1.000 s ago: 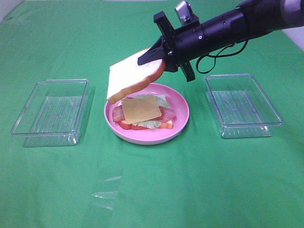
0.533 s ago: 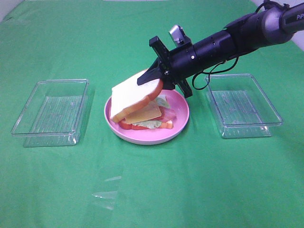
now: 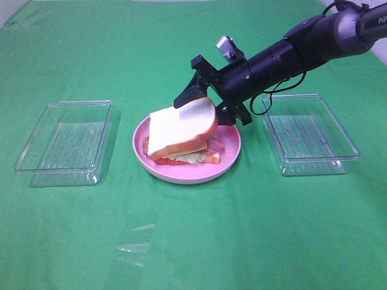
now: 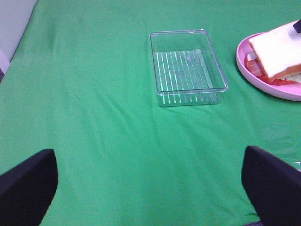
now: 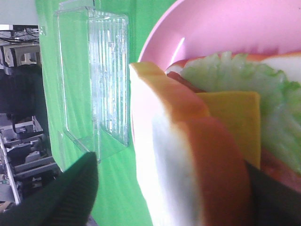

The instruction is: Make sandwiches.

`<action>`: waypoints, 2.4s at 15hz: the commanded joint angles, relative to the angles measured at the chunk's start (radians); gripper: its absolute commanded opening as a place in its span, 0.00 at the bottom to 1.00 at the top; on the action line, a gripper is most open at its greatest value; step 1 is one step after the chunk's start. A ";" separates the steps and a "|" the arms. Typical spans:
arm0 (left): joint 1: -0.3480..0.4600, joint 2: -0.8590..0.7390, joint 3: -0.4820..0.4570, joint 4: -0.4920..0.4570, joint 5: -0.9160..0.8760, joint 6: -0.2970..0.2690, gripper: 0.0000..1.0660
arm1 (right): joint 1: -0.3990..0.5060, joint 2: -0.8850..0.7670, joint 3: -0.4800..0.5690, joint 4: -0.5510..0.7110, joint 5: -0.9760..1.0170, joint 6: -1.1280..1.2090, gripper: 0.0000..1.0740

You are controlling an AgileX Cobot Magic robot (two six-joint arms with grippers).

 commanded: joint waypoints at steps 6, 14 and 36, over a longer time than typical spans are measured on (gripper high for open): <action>0.005 -0.010 0.000 -0.008 -0.011 -0.003 0.92 | 0.000 -0.148 -0.186 -0.692 0.107 0.437 0.76; 0.005 -0.010 0.000 -0.008 -0.011 -0.003 0.92 | -0.233 -0.160 -0.388 -1.015 0.389 0.487 0.75; 0.005 -0.010 0.000 -0.008 -0.011 -0.003 0.92 | -0.255 -2.225 1.061 -1.001 0.334 0.470 0.74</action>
